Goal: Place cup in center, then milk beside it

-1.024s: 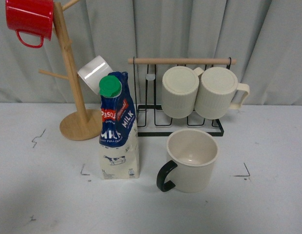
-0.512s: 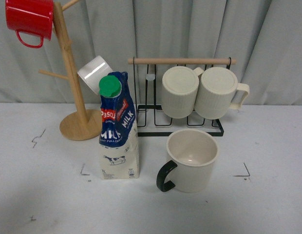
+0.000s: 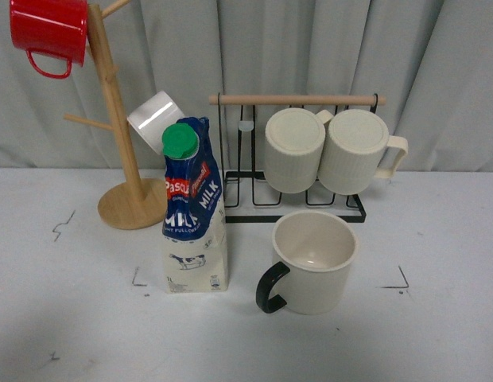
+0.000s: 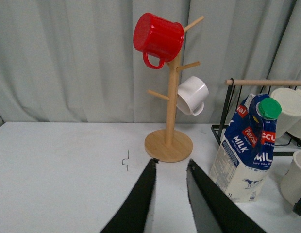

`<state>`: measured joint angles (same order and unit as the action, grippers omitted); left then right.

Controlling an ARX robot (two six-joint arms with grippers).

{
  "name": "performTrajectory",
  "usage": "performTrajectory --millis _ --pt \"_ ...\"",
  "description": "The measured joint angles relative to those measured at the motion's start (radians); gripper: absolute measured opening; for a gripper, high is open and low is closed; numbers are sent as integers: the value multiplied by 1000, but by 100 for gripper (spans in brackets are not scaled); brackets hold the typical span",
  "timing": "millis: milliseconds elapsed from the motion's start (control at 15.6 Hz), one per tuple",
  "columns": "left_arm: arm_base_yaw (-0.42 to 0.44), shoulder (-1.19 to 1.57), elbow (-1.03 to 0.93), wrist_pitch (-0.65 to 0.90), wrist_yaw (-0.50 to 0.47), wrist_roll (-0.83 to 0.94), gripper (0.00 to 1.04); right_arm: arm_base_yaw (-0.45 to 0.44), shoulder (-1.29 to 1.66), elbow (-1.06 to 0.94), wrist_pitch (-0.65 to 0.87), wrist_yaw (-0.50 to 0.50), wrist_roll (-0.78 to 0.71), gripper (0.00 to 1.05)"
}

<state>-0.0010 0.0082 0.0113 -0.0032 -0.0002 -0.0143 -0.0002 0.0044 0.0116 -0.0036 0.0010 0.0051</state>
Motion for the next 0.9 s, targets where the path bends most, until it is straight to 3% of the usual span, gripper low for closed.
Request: performTrajectory --millis 384,896 --pt "0 0 0 0 0 0 99 0 0 0 0 0 0 98" --pt "0 0 0 0 0 0 98 0 0 0 0 0 0 98"
